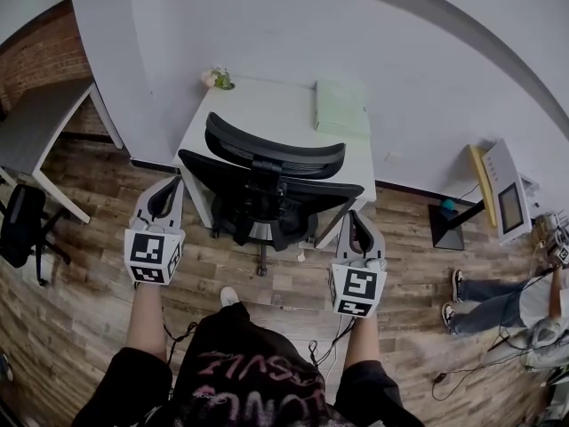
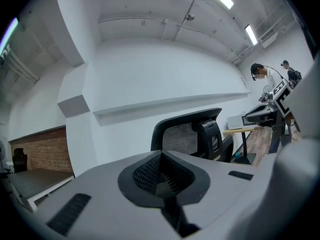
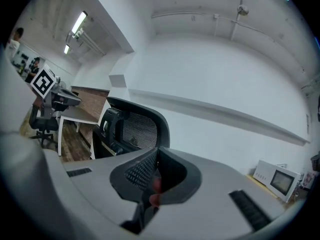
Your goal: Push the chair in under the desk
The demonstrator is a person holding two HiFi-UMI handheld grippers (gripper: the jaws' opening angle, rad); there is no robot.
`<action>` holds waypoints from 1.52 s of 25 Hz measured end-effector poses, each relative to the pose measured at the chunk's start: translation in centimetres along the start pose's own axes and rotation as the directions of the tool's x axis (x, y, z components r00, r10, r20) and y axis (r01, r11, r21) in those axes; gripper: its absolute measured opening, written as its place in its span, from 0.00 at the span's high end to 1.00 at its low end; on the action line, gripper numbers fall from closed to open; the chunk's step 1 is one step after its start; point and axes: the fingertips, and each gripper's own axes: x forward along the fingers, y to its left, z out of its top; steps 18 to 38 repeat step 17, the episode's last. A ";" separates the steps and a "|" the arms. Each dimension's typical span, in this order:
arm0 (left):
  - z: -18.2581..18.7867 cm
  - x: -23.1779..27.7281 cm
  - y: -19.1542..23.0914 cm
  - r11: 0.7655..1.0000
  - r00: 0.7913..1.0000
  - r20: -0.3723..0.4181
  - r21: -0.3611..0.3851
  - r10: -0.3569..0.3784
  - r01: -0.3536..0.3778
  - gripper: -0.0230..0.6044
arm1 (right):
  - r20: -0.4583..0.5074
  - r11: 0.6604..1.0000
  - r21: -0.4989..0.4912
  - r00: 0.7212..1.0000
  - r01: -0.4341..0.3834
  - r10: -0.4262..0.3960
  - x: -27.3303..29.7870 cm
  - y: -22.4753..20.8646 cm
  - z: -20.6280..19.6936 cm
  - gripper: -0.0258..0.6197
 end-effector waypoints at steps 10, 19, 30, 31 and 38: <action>0.6 -1.3 0.3 1.000 1.000 0.015 0.006 -0.001 0.001 0.94 | 0.022 1.000 0.003 0.999 -0.024 0.024 -0.3 1.1 0.3 0.92; 0.6 -1.6 0.4 1.000 1.000 0.011 0.021 -0.014 0.014 0.94 | 0.022 1.000 -0.011 1.000 -0.015 0.015 -0.8 1.5 0.4 0.92; 0.6 -1.6 0.4 1.000 1.000 0.011 0.021 -0.014 0.014 0.94 | 0.022 1.000 -0.011 1.000 -0.015 0.015 -0.8 1.5 0.4 0.92; 0.6 -1.6 0.4 1.000 1.000 0.011 0.021 -0.014 0.014 0.94 | 0.022 1.000 -0.011 1.000 -0.015 0.015 -0.8 1.5 0.4 0.92; 0.6 -1.6 0.4 1.000 1.000 0.011 0.021 -0.014 0.014 0.94 | 0.022 1.000 -0.011 1.000 -0.015 0.015 -0.8 1.5 0.4 0.92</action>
